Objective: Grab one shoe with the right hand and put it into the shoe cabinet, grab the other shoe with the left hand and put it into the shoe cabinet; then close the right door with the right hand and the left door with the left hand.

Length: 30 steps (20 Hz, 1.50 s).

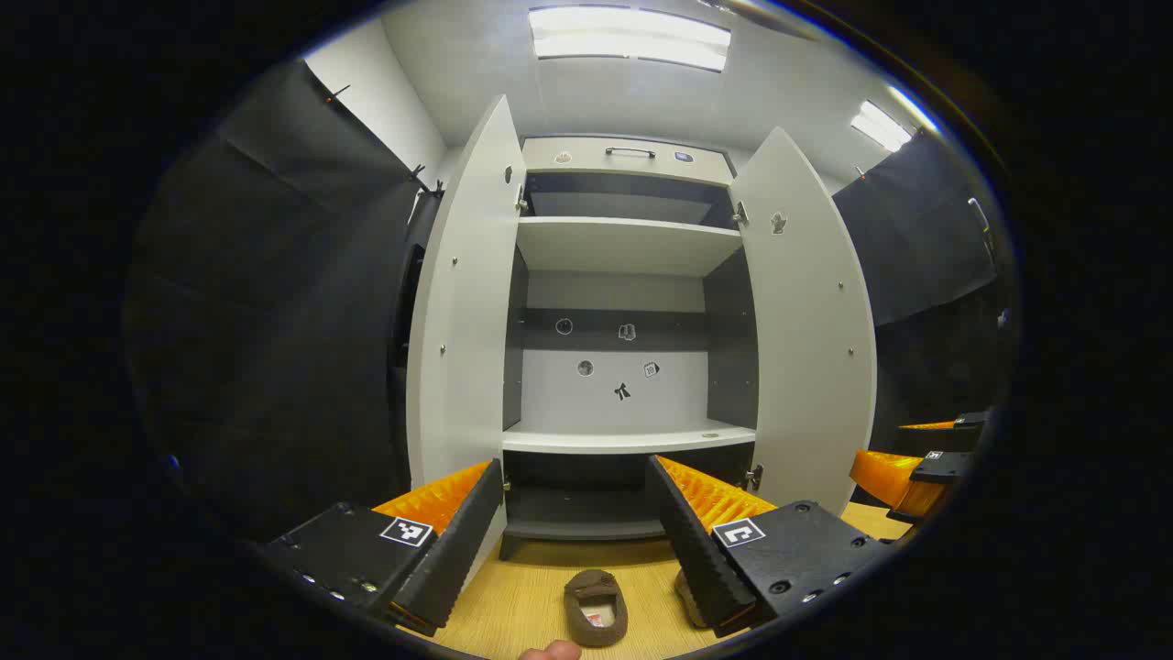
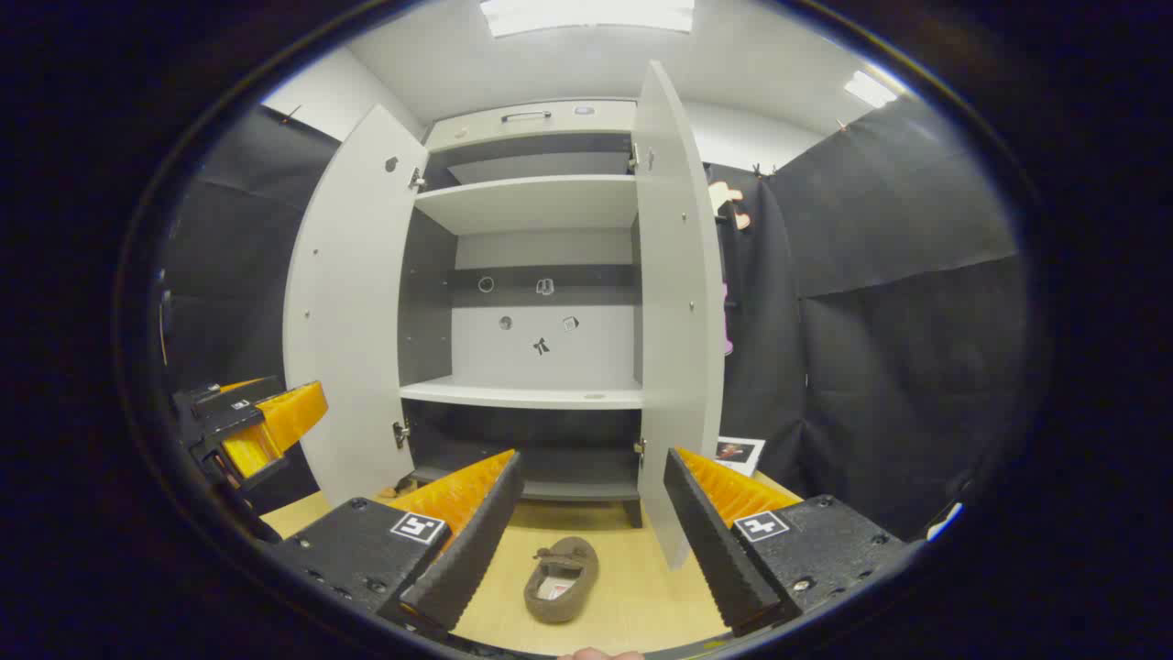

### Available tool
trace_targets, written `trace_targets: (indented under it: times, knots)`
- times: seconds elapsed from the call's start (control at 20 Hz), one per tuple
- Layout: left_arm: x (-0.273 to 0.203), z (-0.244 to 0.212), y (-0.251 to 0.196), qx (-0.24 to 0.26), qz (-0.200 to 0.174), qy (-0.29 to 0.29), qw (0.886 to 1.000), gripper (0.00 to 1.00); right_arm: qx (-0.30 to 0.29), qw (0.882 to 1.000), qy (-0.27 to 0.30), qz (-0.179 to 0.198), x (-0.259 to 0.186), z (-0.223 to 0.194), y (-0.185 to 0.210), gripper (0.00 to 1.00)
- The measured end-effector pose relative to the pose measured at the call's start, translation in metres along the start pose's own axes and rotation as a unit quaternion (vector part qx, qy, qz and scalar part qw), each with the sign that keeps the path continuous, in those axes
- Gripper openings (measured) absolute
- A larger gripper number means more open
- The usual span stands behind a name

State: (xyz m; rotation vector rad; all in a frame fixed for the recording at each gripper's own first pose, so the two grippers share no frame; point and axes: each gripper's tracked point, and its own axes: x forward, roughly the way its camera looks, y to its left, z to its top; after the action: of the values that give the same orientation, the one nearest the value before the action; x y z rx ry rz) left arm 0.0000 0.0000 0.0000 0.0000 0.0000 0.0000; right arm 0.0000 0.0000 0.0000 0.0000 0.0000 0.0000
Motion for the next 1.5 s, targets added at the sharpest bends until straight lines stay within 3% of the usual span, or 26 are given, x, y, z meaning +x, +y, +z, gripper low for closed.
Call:
trace_targets:
  times: [0.95,1.3,1.5]
  knots:
    - [-0.001,-0.005,0.004,0.0,0.005,0.01,1.0,0.95,-0.006,0.999,0.02,0.027,0.021,-0.011,0.018,0.99]
    - [-0.002,-0.009,0.015,0.001,0.017,0.016,1.0,0.95,0.006,0.995,0.076,0.067,0.06,-0.057,0.049,0.98]
    - [-0.002,-0.015,0.02,-0.003,0.023,0.025,0.999,0.95,0.0,0.988,0.124,0.087,0.083,-0.115,0.066,0.98]
